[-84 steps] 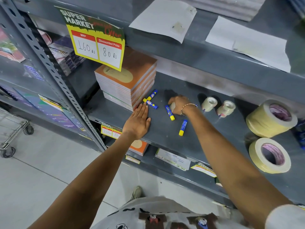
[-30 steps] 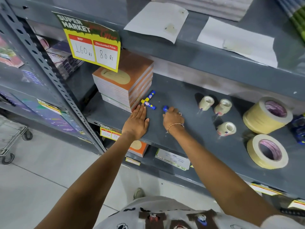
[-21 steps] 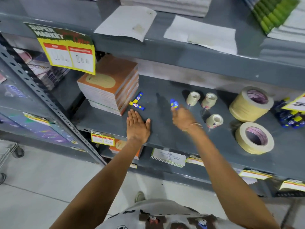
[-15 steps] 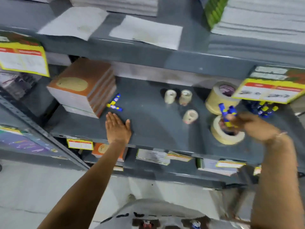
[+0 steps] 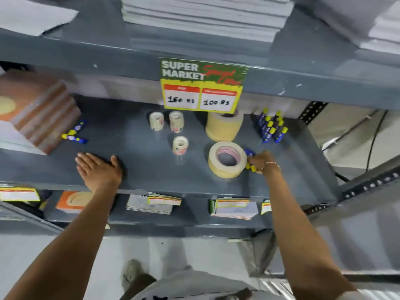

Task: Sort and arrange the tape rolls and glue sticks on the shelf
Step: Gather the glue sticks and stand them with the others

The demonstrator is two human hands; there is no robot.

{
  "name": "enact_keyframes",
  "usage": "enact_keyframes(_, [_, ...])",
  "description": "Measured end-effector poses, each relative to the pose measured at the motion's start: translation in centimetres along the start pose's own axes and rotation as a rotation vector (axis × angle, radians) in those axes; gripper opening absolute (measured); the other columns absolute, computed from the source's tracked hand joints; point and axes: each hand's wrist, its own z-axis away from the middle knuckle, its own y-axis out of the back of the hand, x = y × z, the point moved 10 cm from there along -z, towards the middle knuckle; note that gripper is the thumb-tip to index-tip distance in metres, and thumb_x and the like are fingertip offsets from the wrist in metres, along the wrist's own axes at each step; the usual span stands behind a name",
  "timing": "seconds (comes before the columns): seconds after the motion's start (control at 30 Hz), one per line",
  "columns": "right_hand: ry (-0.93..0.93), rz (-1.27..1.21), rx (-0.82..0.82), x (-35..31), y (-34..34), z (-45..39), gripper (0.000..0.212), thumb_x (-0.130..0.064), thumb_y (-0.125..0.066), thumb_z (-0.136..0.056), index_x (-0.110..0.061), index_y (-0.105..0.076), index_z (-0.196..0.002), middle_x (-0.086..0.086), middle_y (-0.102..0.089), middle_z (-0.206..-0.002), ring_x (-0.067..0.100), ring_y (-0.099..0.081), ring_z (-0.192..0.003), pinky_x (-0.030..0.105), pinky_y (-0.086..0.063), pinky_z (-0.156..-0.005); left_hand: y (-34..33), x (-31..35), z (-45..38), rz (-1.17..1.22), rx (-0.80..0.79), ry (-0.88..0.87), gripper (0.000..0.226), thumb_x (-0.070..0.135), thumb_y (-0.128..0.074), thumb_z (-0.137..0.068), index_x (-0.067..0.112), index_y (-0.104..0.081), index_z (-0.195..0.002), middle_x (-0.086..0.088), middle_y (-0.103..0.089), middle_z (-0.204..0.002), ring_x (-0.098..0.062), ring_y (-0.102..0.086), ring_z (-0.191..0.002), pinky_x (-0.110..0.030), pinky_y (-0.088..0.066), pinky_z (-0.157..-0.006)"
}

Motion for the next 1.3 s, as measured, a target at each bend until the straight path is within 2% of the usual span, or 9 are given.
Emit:
enact_keyframes(0.1, [-0.042, 0.097, -0.039, 1.2, -0.5, -1.6, 0.042, -0.036, -0.056, -0.088, -0.012, -0.050, -0.054, 0.016, -0.061, -0.079, 0.030, -0.062, -0.070, 0.030, -0.052, -0.068, 0.2, 0.1, 0.1, -0.015, 0.005, -0.015, 0.078, 0.046, -0.030, -0.097, -0.010, -0.006, -0.146, -0.027, -0.002, -0.157, -0.036, 0.000, -0.147, -0.043, -0.001, -0.120])
enact_keyframes(0.2, [-0.017, 0.149, -0.051, 1.9, -0.7, -2.6, 0.047, -0.041, -0.055, -0.087, -0.016, -0.046, -0.048, 0.023, -0.067, -0.085, 0.035, -0.068, -0.088, 0.041, -0.055, -0.088, 0.3, 0.3, 0.3, -0.034, -0.002, -0.017, 0.078, 0.047, -0.028, -0.098, -0.009, -0.004, -0.147, -0.026, -0.001, -0.158, -0.036, 0.002, -0.147, -0.042, 0.000, -0.120])
enact_keyframes(0.3, [-0.022, 0.077, -0.040, 2.4, -0.8, -2.9, 0.048, -0.043, -0.063, -0.083, -0.015, -0.050, -0.047, 0.015, -0.061, -0.071, 0.031, -0.064, -0.073, 0.044, -0.055, -0.087, 0.5, 0.4, 0.5, -0.038, -0.002, -0.016, 0.078, 0.047, -0.027, -0.098, -0.009, -0.004, -0.147, -0.026, 0.000, -0.158, -0.036, 0.002, -0.147, -0.042, 0.000, -0.120])
enact_keyframes(0.4, [-0.040, 0.131, -0.043, 1.8, -0.2, -2.7, 0.046, -0.046, -0.057, -0.087, -0.003, -0.068, -0.077, 0.017, -0.065, -0.079, 0.034, -0.066, -0.077, 0.033, -0.055, -0.073, 0.6, 0.4, 0.5, -0.046, 0.000, -0.017, 0.077, 0.046, -0.028, -0.098, -0.009, -0.005, -0.147, -0.025, -0.001, -0.158, -0.036, 0.001, -0.147, -0.042, -0.001, -0.121])
enact_keyframes(0.47, [-0.034, 0.116, 0.065, 0.2, 1.4, -2.7, 0.046, -0.038, -0.055, -0.088, 0.004, -0.066, -0.101, 0.023, -0.068, -0.106, 0.039, -0.063, -0.100, 0.036, -0.050, -0.084, 0.7, 0.4, 0.5, -0.040, -0.001, -0.020, 0.077, 0.045, -0.029, -0.098, -0.009, -0.005, -0.147, -0.026, -0.002, -0.157, -0.037, 0.000, -0.147, -0.043, -0.001, -0.120])
enact_keyframes(0.6, [0.181, 0.129, 0.212, -8.1, 2.4, -0.6, 0.034, -0.026, -0.054, -0.088, 0.004, -0.063, -0.101, 0.029, -0.066, -0.110, 0.044, -0.060, -0.105, 0.039, -0.049, -0.084, 1.0, 0.6, 0.3, -0.077, -0.025, -0.058, 0.079, 0.046, -0.031, -0.097, -0.010, -0.006, -0.146, -0.027, -0.001, -0.157, -0.037, 0.001, -0.147, -0.044, -0.001, -0.120])
enact_keyframes(0.77, [0.620, 0.067, 0.074, -20.0, -5.3, 6.3, 0.022, -0.018, -0.055, -0.091, -0.001, -0.067, -0.099, 0.024, -0.069, -0.109, 0.036, -0.061, -0.107, 0.039, -0.047, -0.089, 2.8, -1.8, -1.8, -0.123, -0.012, -0.129, 0.081, 0.052, -0.026, -0.096, -0.006, -0.004, -0.148, -0.024, -0.001, -0.158, -0.033, -0.001, -0.148, -0.040, -0.002, -0.121])
enact_keyframes(0.93, [0.694, 0.098, -0.141, -26.5, -17.2, 10.2, 0.017, -0.024, -0.057, -0.090, -0.009, -0.065, -0.091, 0.014, -0.072, -0.090, 0.028, -0.065, -0.089, 0.027, -0.047, -0.076, 4.4, -4.8, -6.0, -0.197, -0.057, -0.298, 0.094, 0.069, -0.024, -0.089, -0.002, -0.007, -0.149, -0.020, -0.008, -0.159, -0.030, -0.005, -0.148, -0.038, -0.004, -0.121])
enact_keyframes(1.3, [1.016, 0.485, -0.466, -40.6, -40.0, 13.1, 0.039, -0.005, -0.053, -0.090, -0.004, -0.054, -0.129, 0.013, -0.048, -0.142, 0.027, -0.042, -0.134, 0.029, -0.028, -0.112, 4.0, -5.1, -8.7, -0.102, -0.233, -0.620, 0.077, 0.050, -0.029, -0.098, -0.001, -0.002, -0.150, -0.016, 0.000, -0.160, -0.024, 0.002, -0.149, -0.029, 0.004, -0.120])
